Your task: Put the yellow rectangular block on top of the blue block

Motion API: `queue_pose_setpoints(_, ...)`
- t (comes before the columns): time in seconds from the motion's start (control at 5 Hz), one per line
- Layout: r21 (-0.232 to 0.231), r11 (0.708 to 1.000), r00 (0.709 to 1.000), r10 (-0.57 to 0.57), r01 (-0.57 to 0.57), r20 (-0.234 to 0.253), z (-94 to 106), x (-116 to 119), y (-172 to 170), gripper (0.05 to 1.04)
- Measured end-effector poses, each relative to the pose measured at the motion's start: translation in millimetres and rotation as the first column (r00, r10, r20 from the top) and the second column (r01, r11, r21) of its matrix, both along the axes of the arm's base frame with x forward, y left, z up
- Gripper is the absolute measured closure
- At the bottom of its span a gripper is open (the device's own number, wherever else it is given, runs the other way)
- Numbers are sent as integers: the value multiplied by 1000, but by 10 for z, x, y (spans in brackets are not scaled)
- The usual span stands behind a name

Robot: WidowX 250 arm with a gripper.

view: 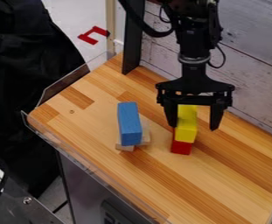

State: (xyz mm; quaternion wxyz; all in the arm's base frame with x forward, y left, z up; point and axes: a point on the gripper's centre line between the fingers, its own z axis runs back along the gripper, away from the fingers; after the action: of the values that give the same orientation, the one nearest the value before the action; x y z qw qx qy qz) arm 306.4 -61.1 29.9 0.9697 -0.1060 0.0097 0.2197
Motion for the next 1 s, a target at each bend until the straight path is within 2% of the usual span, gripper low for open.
queue_pose_setpoints(0.2,14,1000,999,10,-9,-38,-86,55,7,124)
queue_pose_setpoints(0.4,39,998,993,58,-55,-103,-214,52,27,399)
queue_pose_setpoints(0.6,42,996,989,84,-79,-119,-235,54,25,509)
queue_pose_setpoints(0.8,52,994,986,101,-95,-129,-226,56,45,509)
queue_pose_setpoints(1.0,125,984,975,146,-125,-166,-203,-20,98,509)
